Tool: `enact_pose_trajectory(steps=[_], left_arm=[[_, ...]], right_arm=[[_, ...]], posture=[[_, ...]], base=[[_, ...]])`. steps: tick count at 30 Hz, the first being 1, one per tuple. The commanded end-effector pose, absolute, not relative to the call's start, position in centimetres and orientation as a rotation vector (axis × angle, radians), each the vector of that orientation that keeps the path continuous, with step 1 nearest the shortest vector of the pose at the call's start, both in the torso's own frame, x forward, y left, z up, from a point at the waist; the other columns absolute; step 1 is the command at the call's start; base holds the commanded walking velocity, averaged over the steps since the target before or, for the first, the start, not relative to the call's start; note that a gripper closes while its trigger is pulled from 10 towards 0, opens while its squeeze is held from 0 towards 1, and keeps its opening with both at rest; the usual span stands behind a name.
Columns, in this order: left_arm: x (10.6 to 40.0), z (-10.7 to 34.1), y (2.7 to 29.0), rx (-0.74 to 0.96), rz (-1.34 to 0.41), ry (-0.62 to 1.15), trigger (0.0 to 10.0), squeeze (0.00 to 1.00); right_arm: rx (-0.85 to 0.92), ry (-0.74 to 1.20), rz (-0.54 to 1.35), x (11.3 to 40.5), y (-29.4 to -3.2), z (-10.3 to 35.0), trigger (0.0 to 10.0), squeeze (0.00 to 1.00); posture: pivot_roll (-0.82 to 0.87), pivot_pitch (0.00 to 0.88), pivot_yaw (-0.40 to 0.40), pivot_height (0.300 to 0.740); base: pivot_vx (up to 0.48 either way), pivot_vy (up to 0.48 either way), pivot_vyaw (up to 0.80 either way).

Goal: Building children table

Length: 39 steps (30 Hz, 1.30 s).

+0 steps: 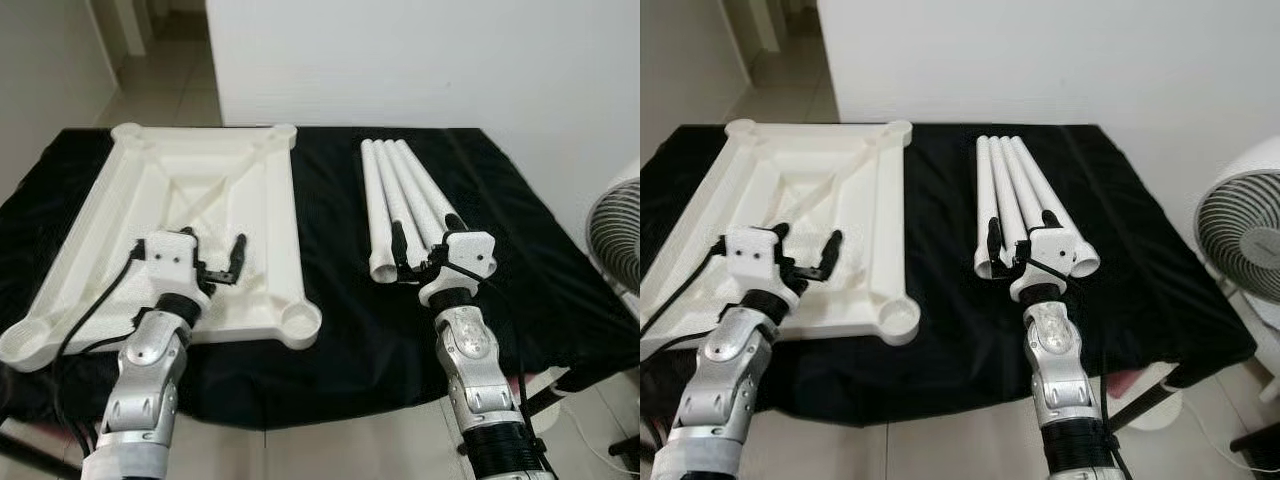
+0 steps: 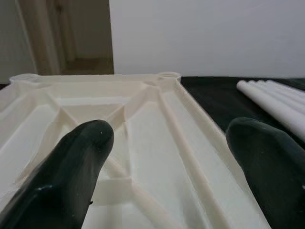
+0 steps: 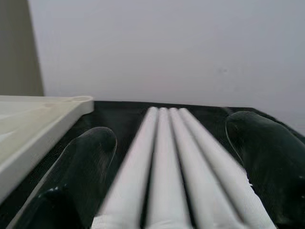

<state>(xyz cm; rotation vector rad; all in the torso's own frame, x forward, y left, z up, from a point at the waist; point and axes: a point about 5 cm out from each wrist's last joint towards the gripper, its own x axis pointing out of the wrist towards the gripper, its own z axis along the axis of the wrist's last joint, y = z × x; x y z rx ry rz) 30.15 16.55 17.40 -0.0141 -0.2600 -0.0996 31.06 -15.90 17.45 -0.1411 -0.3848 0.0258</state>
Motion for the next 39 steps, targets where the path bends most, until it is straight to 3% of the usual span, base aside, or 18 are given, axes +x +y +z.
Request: enact_pose_trajectory(steps=[1,11,22,33,39], left_arm=[[30.2,17.4,16.7,-0.002,-0.088,-0.26,10.0,0.0],[30.2,17.4,16.4,-0.035,-0.099,-0.275,10.0,0.0],[30.2,17.5,15.0,-0.023,-0.23,-0.265,10.0,0.0],[30.6,17.4,14.6,-0.069,-0.251,-0.243,10.0,0.0],[30.1,18.2,13.4,0.005,-0.33,-0.249,10.0,0.0]], right_arm=[[-0.137,-0.377,0.027,31.2,-15.8,17.3,10.0,0.0],[-0.143,-0.372,0.028,31.1,-15.9,17.3,10.0,0.0],[-0.144,-0.355,0.037,31.3,-16.0,17.3,10.0,0.0],[-0.125,-0.315,0.008,31.5,-16.3,17.3,10.0,0.0],[-0.086,-0.282,0.014,31.8,-16.0,17.6,10.0,0.0]], posture=[[0.03,0.03,-0.009,0.74],[0.03,0.028,-0.01,0.74],[0.01,0.044,-0.044,0.74],[-0.01,0.056,-0.011,0.74],[0.0,0.06,0.01,0.74]], base=[[0.304,0.0,0.0],[0.055,0.0,0.0],[0.0,0.0,0.0],[0.0,0.0,0.0],[0.0,0.0,0.0]])
